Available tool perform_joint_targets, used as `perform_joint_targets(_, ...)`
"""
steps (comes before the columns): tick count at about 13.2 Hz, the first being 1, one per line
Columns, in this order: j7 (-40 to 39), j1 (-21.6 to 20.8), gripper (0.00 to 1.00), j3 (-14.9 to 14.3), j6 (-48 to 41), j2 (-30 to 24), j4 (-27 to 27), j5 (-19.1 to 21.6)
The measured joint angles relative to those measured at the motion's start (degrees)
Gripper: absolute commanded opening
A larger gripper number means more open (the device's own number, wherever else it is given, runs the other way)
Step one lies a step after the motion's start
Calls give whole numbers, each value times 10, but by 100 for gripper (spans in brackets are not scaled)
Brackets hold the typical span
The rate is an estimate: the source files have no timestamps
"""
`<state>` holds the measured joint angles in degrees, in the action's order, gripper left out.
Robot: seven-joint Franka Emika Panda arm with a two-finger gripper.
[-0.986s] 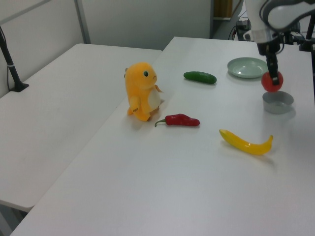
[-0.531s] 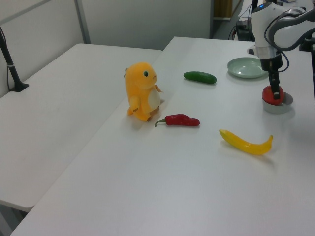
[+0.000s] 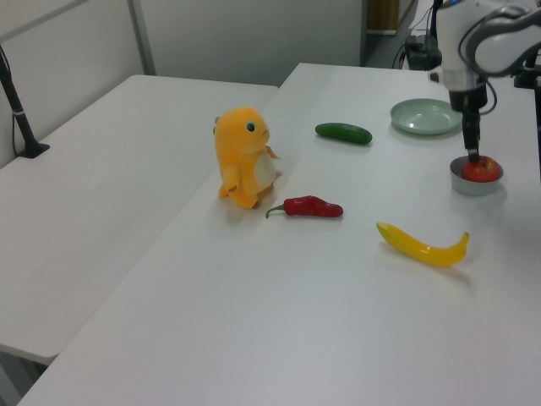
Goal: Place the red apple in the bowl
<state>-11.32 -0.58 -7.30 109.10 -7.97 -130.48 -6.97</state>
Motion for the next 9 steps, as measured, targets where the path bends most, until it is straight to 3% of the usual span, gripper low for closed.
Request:
perform_joint_targets(5,60,-11,100,46,-141,-26,191,47)
perform_joint_targets(9,128,-11,100,55,-198,-23,319,109)
